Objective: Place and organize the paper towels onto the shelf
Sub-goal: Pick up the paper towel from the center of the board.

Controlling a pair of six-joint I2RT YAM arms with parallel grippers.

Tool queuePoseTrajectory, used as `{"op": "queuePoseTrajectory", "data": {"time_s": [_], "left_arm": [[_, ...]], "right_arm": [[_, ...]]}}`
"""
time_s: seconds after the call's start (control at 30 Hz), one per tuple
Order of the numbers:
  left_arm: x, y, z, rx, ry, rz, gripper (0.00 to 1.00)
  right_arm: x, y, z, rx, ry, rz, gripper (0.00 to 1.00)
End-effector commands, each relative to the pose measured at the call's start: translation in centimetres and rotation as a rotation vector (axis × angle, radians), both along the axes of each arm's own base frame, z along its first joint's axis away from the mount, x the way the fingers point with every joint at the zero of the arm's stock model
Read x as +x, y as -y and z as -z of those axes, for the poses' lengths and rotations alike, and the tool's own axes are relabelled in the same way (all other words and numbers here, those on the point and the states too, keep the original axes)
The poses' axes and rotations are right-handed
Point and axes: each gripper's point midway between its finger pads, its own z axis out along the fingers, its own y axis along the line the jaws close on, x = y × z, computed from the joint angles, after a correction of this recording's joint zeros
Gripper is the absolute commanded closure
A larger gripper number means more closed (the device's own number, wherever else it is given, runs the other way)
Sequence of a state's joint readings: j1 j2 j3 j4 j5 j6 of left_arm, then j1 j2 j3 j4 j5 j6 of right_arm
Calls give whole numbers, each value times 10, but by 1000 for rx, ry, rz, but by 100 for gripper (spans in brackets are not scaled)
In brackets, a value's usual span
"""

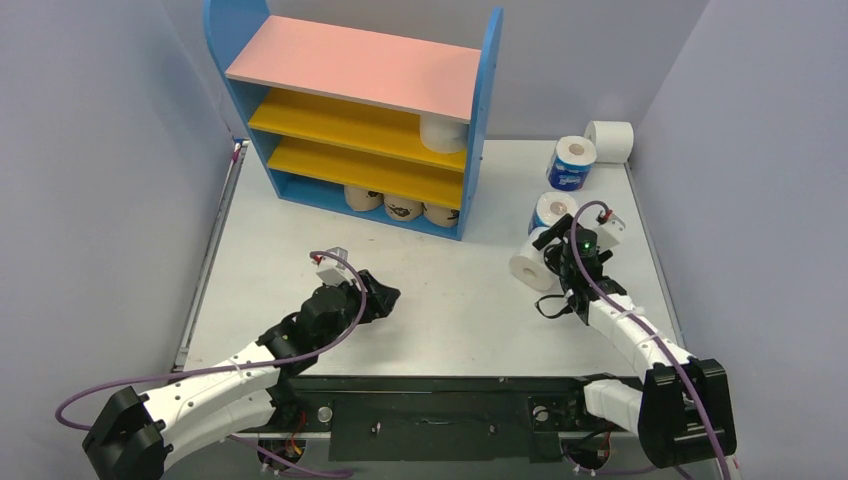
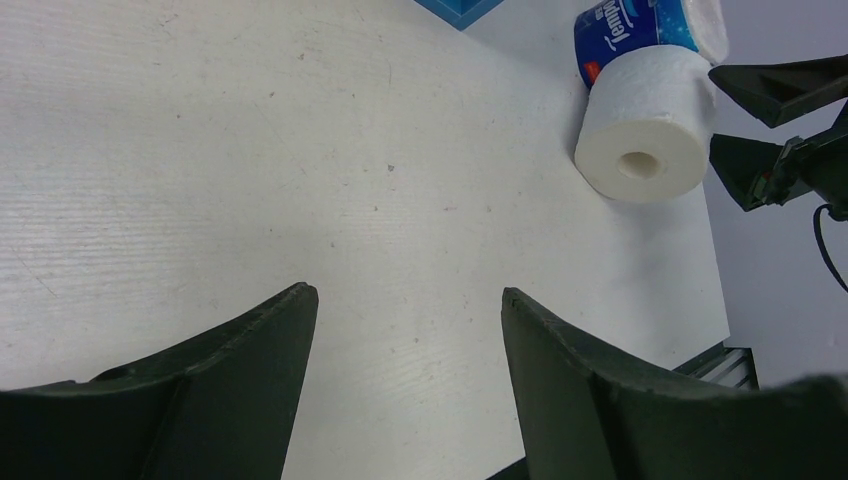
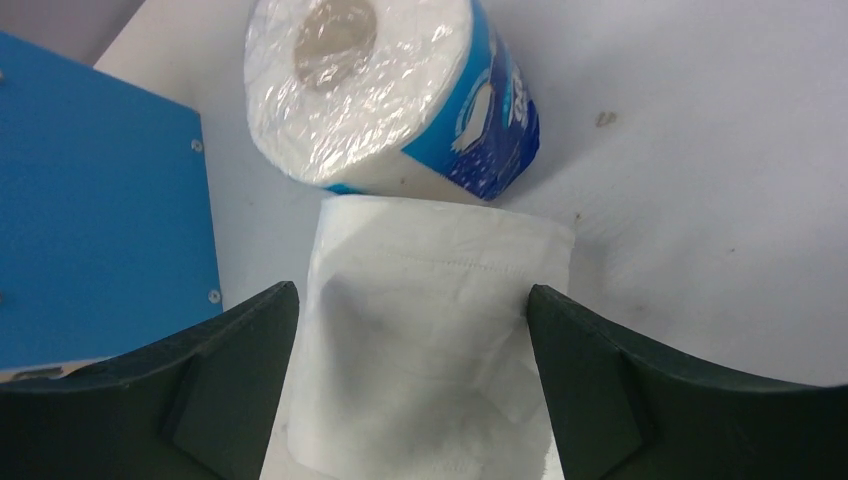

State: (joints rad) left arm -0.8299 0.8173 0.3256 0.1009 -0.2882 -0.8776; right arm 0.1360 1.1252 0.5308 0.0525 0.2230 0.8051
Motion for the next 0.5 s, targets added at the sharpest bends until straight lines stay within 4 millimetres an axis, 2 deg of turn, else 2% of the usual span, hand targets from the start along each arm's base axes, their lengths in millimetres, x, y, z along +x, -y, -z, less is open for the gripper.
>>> {"op": "queuePoseTrajectory", "data": {"time_s": [0.0,0.2,0.47], "left_arm": [[4,1,-8,-23,17,-16,35],[2,1,-4,-31,5,-19,35],[1,2,0,-37,-7,-20,35]], "right_arm": [[-9,-7,0,-32,5,12,20],[-18,-26,12,-19,-21,-20,20],[-18,-60,13,2,-34,-95,20]]}}
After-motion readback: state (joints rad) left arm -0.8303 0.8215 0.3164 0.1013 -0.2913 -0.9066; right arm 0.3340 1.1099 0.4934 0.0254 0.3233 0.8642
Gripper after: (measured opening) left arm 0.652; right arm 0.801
